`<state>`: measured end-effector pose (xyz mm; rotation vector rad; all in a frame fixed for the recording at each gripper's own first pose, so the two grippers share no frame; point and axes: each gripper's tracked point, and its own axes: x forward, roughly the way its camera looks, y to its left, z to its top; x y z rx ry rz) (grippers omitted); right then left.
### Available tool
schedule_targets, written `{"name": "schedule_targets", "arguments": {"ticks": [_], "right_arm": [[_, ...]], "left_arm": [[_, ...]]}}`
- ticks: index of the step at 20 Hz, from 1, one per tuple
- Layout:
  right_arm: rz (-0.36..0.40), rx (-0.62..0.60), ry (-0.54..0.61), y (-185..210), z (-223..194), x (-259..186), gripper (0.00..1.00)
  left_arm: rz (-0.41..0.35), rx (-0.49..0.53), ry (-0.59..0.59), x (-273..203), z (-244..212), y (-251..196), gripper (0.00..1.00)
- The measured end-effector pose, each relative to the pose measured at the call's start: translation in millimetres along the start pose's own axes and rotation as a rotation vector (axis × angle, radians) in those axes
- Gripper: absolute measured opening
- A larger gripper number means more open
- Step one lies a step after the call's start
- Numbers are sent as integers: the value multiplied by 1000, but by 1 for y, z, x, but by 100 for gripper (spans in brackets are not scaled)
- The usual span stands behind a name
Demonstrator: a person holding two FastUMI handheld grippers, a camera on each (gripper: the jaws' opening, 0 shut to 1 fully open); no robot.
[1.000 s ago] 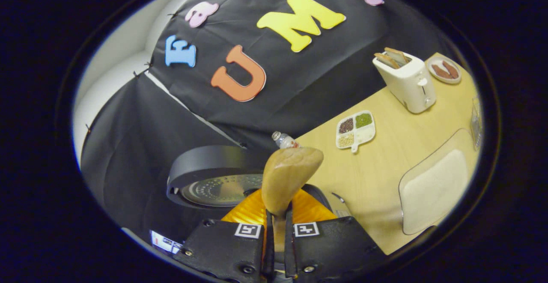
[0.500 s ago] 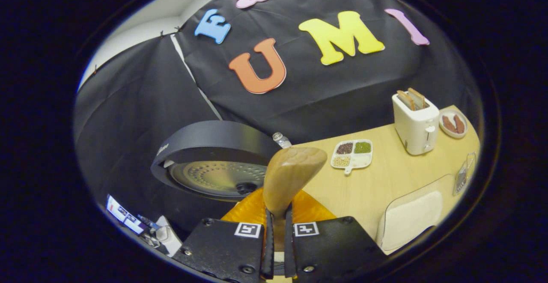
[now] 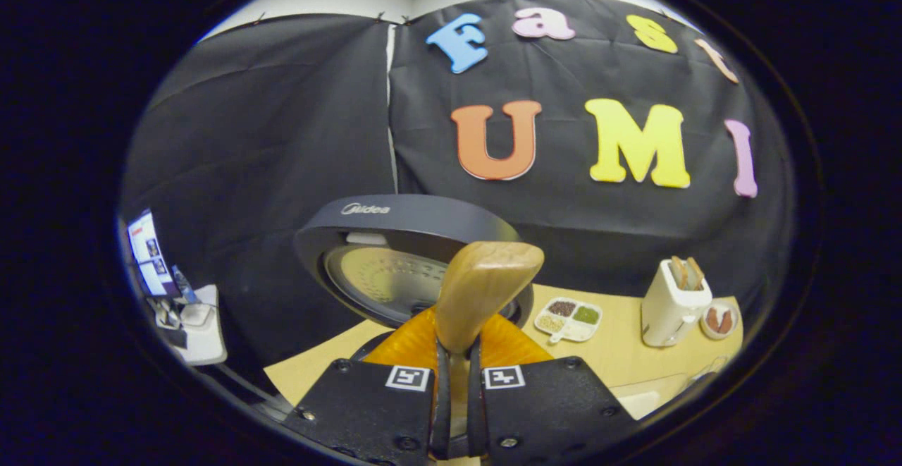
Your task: Close the left gripper, press the button to open the rice cooker; take a wooden spoon from the chopstick holder with the right hand, scoop a spoonful of rice and pour it into the rice cooker, then put the wooden spoon back into the chopstick holder.
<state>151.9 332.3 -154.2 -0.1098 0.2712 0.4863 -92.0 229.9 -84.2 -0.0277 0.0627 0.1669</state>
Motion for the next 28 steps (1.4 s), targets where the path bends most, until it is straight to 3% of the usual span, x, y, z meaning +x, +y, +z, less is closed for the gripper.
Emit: {"name": "schedule_targets", "arguments": {"ticks": [7,11,17,21,28], "right_arm": [[40,-303,-92,35,11,-9,15],[60,-356,-113,43,11,-8,15],[88,-156,-63,35,6,-12,11],[96,-32,-70,24,23,-23,15],[110,272,-51,-20,38,-54,15]], "left_arm": [[12,-12,-3,-3,-6,1,96],[8,-15,-7,-4,-3,1,96],[6,-4,-10,-3,-3,-1,96],[-9,-10,-12,-2,0,-7,96],[-24,-3,-4,10,7,-26,96]]}}
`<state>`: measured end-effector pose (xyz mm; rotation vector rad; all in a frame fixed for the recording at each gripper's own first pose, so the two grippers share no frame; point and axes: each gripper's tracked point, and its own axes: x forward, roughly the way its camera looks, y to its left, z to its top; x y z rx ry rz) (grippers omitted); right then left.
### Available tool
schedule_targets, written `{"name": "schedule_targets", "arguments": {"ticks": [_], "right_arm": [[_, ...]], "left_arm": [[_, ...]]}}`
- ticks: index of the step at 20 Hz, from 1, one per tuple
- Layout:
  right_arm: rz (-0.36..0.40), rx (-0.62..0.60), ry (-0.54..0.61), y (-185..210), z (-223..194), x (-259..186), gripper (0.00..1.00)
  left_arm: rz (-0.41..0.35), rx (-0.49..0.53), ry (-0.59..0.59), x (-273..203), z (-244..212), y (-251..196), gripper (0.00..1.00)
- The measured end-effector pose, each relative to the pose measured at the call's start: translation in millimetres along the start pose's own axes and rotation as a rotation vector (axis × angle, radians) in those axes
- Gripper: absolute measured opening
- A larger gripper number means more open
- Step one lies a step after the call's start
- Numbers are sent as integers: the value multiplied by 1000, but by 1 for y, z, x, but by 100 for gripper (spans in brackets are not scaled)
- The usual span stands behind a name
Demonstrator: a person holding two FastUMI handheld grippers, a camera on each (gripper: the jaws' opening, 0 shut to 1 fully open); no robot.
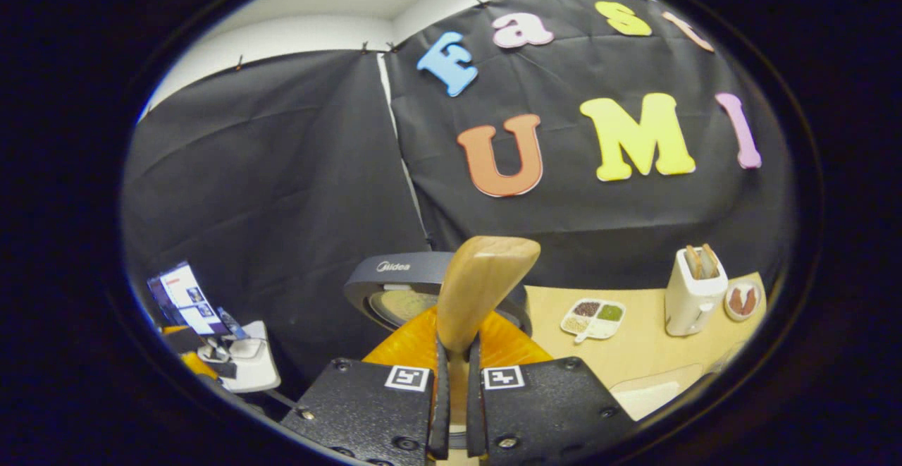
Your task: Close the left gripper, press the button to open the rice cooker; take a wooden spoon from the chopstick holder with the right hand, scoop a spoonful of rice and pour it into the rice cooker, then put the wooden spoon back into the chopstick holder.
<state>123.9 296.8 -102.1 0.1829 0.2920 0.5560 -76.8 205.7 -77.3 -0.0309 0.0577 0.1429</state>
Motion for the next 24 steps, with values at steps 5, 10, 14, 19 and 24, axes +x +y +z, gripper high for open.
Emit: {"name": "schedule_targets", "arguments": {"ticks": [5,10,14,19,24], "right_arm": [[-59,181,-41,-62,34,-45,15],[-182,299,-101,-159,61,-104,14],[-320,358,-128,-248,62,-159,14],[-514,392,-153,-356,45,-223,14],[-642,401,-147,-435,24,-245,15]], "left_arm": [[-32,13,1,11,4,-38,96],[-81,18,2,20,8,-86,96],[-91,12,13,31,8,-109,96],[-99,9,14,42,12,-138,96],[-105,17,16,44,14,-167,96]]}}
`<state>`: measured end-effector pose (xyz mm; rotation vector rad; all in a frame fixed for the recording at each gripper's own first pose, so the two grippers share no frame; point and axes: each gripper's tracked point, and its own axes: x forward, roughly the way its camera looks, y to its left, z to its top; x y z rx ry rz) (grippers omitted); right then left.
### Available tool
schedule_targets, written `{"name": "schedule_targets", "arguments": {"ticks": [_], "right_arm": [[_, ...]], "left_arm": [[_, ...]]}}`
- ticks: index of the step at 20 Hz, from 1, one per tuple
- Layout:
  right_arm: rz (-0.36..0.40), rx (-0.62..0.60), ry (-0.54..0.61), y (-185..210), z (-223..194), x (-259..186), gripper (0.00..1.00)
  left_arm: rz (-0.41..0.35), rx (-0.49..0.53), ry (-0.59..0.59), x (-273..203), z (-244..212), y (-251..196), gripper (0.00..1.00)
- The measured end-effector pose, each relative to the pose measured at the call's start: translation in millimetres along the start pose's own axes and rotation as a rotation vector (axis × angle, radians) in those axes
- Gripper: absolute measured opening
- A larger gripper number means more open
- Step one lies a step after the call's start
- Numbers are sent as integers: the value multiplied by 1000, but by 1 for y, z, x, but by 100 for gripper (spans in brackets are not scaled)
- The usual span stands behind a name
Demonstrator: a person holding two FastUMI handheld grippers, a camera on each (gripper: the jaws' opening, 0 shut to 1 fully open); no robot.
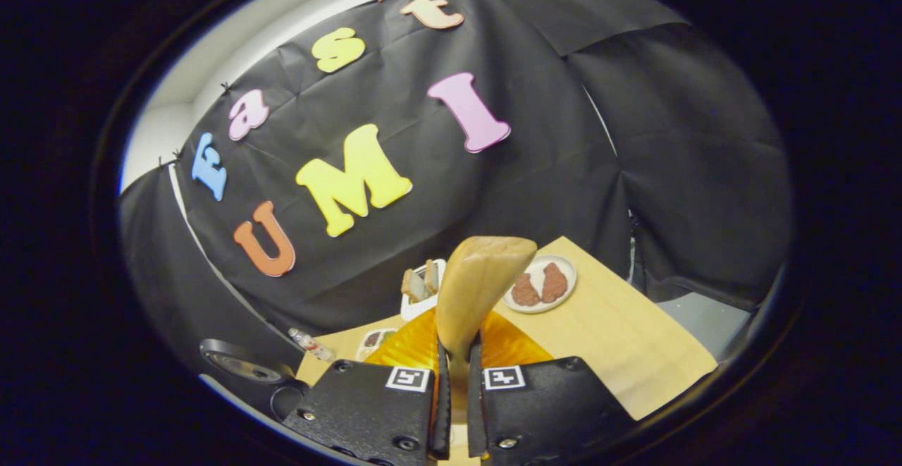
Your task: Close the left gripper, press the button to open the rice cooker; take a wooden spoon from the chopstick holder with the right hand, scoop a spoonful of rice and pour it into the rice cooker, then put the wooden spoon back into the chopstick holder.
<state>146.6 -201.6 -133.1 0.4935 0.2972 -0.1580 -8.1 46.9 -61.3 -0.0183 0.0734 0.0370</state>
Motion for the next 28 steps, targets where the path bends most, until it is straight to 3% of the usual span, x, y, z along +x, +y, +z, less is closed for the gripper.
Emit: {"name": "schedule_targets", "arguments": {"ticks": [12,15,24,27,28], "right_arm": [[-69,-84,87,-60,-82,87,14],[-71,-121,103,-68,-101,97,14],[-54,-70,131,-77,-129,111,15],[-25,-83,123,-73,-122,109,24],[-14,-99,114,-70,-117,106,33]], "left_arm": [[62,29,70,-5,-12,-27,96],[88,27,81,-6,-14,-25,96],[102,35,102,0,-18,-25,96],[90,35,96,7,-15,-27,96],[86,32,93,10,-15,-28,96]]}}
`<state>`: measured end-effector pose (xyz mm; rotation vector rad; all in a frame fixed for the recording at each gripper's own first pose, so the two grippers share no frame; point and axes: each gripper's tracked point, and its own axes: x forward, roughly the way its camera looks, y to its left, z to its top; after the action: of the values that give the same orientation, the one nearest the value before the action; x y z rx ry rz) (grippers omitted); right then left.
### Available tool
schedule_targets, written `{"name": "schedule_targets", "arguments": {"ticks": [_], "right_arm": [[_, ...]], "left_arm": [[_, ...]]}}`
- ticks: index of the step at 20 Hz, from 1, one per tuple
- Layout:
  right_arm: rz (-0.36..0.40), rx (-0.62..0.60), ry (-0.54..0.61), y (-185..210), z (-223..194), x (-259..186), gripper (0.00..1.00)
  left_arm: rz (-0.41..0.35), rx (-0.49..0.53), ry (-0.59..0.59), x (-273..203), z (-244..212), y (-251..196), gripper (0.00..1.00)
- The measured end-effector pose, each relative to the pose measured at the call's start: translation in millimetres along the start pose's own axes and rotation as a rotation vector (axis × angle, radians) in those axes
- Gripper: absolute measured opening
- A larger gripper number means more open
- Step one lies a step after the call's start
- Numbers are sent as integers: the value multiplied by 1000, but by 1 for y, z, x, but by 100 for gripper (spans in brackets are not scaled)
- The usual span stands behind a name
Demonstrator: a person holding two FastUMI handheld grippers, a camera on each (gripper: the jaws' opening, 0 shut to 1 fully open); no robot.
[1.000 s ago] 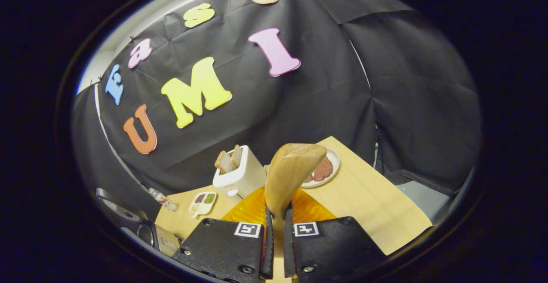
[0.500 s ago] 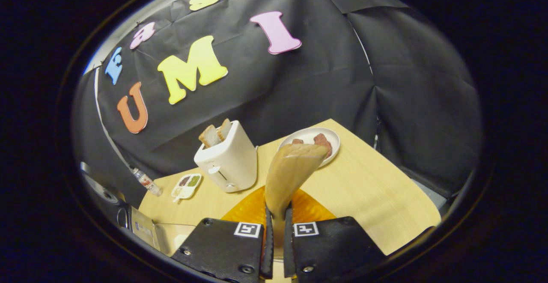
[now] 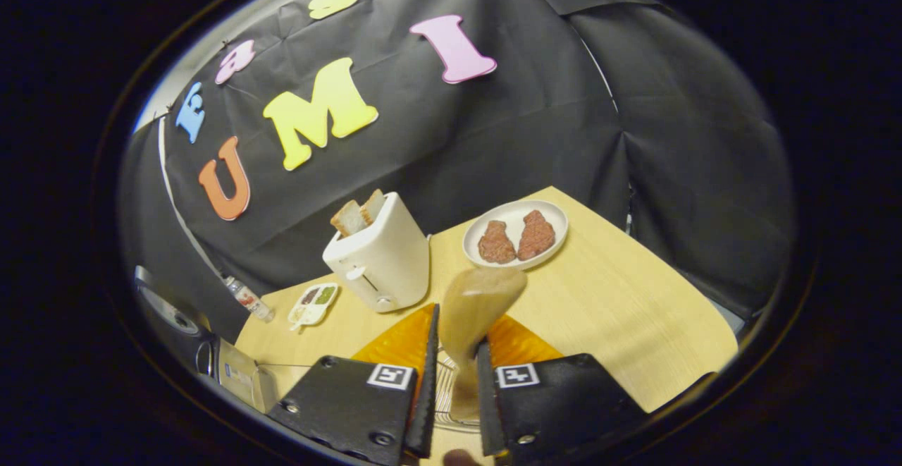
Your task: Close the left gripper, press the button to open the rice cooker; take a wooden spoon from the chopstick holder with the right hand, scoop a spoonful of rice and pour it into the rice cooker, then put the wooden spoon back into the chopstick holder.
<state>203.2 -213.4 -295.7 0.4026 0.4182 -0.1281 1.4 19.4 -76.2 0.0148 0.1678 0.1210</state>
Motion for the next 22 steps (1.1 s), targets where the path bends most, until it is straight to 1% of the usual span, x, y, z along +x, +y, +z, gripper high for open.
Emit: {"name": "schedule_targets", "arguments": {"ticks": [1,2,3,4,6,7,8,10,12,13,14,15,16,17,21,22], "right_arm": [[-2,-27,-12,0,6,-3,37],[-4,-55,-24,-1,14,-8,49],[-5,-86,-40,0,23,-14,54],[-8,-110,-57,1,32,-19,65],[-22,-160,-102,4,53,-33,70],[-21,-180,-124,8,64,-38,67],[-18,-200,-146,14,73,-47,77],[-16,-246,-192,25,90,-63,82],[3,-272,-228,44,101,-82,89],[10,-287,-244,54,106,-90,89],[18,-304,-260,63,111,-99,93],[30,-321,-273,74,115,-108,93],[48,-332,-285,87,117,-117,90],[72,-344,-293,101,118,-127,93],[142,-355,-319,147,119,-160,93],[154,-355,-328,157,120,-168,98]], "left_arm": [[-3,-3,-7,2,3,0,96],[-5,-6,-15,2,5,2,96],[-11,-12,-25,5,9,2,96],[-17,-14,-35,8,13,1,96],[-20,-6,-53,14,19,5,96],[-21,-2,-59,16,20,7,96],[-21,0,-66,18,24,11,96],[-11,-5,-78,22,30,20,96],[0,0,-97,24,40,30,96],[4,6,-107,26,46,33,96],[7,9,-115,27,50,38,96],[9,3,-121,29,56,41,96],[12,-8,-122,31,61,45,96],[12,-19,-119,36,66,48,96],[47,-30,-135,61,95,72,96],[49,-38,-131,68,97,76,96]]}}
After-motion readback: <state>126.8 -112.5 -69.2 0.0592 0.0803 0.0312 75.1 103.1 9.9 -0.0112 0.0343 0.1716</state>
